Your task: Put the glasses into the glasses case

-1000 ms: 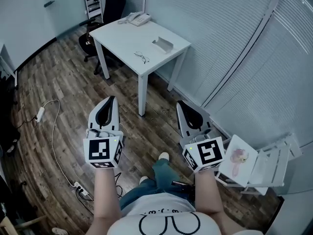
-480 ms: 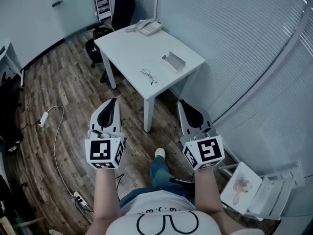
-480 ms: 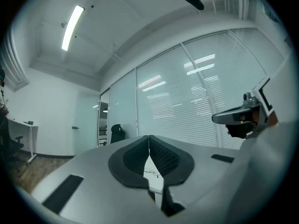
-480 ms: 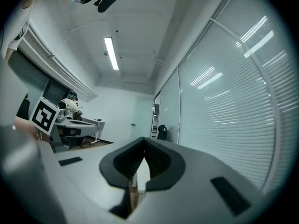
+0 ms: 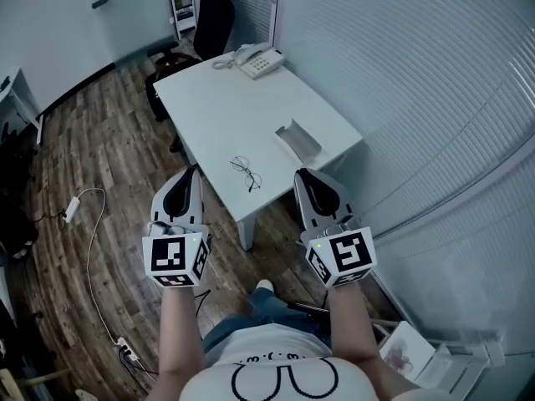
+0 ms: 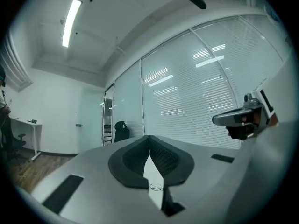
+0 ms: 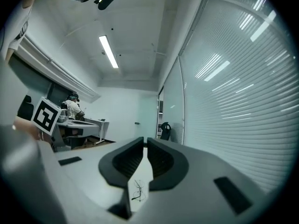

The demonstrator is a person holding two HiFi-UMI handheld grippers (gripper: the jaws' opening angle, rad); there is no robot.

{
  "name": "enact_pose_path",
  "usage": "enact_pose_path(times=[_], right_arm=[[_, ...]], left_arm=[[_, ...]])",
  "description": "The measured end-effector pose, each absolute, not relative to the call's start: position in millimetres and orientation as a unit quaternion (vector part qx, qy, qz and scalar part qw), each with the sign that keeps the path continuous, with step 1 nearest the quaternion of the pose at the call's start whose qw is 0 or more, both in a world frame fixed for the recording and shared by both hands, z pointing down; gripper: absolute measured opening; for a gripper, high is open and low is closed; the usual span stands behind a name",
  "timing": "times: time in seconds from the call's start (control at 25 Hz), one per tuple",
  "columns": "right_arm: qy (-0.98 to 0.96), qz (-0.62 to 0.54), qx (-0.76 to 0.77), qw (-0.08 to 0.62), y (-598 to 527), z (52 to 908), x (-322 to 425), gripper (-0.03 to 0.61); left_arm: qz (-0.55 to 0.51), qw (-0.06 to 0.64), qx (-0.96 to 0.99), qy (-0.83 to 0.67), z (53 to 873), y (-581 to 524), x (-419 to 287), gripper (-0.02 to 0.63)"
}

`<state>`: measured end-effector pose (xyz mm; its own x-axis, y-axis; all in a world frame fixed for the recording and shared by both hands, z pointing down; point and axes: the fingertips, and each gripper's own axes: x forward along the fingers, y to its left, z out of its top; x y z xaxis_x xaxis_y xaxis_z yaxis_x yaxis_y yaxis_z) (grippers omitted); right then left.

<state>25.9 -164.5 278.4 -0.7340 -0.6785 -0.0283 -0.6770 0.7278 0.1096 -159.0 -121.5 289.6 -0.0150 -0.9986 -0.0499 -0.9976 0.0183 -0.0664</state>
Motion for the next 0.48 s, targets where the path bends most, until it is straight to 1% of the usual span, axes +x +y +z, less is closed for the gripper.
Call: enact_pose_path(times=[0.04, 0.08, 0.12, 0.28, 0.48], right_arm=[[-0.933, -0.050, 0.357, 0.006, -176.0, 278.2, 23.9, 0.051], [-0.936, -0.045, 0.350, 0.006, -186.2, 278.7, 21.7, 0.178], [-0.938, -0.043, 0.344, 0.009, -195.7, 280.1, 19.9, 0.268], [-0.942, -0.042, 0.331, 0.029, -223.9, 294.4, 12.1, 0.268], [-0.946, -0.007, 0.321, 0.048, -248.0, 321.1, -6.2, 0.268]], left_arm=[[-0.007, 0.039, -0.698, 0.715, 290.1, -132.4, -159.7, 0.018], [-0.009, 0.037, -0.696, 0.717, 290.8, -142.1, -160.0, 0.018], [-0.011, 0.036, -0.695, 0.718, 291.9, -150.8, -160.2, 0.017], [-0.022, 0.030, -0.690, 0.723, 300.3, -176.2, -162.9, 0.017], [-0.036, 0.011, -0.685, 0.727, 316.4, -196.0, -179.4, 0.017]])
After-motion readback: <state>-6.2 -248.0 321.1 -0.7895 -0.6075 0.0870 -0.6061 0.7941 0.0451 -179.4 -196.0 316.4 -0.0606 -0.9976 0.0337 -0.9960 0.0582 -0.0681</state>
